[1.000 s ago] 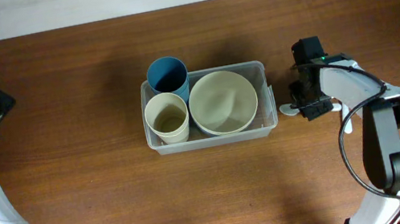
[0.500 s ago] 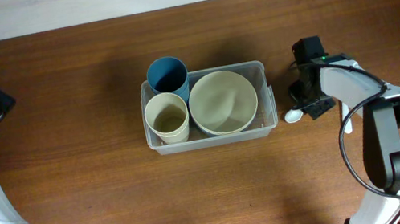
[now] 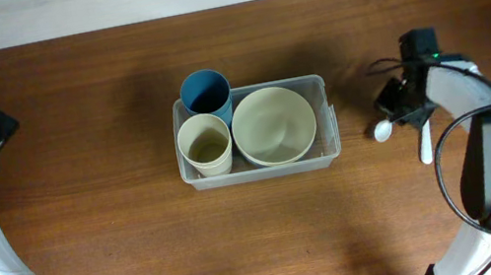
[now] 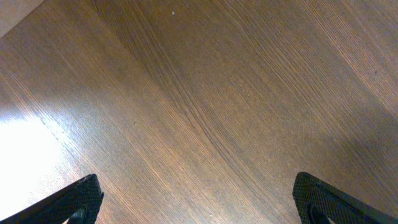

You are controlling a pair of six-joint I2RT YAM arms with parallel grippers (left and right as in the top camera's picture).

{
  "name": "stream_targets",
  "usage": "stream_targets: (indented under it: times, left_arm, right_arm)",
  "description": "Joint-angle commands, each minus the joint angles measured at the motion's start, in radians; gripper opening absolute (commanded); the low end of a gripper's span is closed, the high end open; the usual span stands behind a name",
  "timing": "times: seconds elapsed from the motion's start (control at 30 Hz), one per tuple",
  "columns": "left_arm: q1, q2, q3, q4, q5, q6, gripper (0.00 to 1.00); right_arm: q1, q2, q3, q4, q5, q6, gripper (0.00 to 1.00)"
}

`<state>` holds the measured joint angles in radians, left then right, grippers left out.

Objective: Pack container
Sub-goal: 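Carry the spoon left and drop it into the container's right edge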

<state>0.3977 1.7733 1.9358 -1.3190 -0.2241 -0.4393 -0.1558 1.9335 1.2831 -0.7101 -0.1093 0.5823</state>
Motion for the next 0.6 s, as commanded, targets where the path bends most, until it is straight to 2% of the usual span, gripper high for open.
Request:
stream_targets:
  times: [0.0, 0.37, 0.57]
  left_arm:
    - [0.003, 0.006, 0.015, 0.001, -0.001, -0.013, 1.0]
    - [0.003, 0.006, 0.015, 0.002, -0.001, -0.013, 1.0]
    - [0.003, 0.006, 0.015, 0.001, -0.001, -0.013, 1.0]
  right_arm:
    - [-0.018, 0.003, 0.093, -0.033, -0.203, -0.265, 0.04]
    - [-0.012, 0.001, 0.318, -0.293, -0.506, -0.581, 0.04]
    - [0.022, -0.005, 0.361, -0.418, -0.592, -0.719, 0.04]
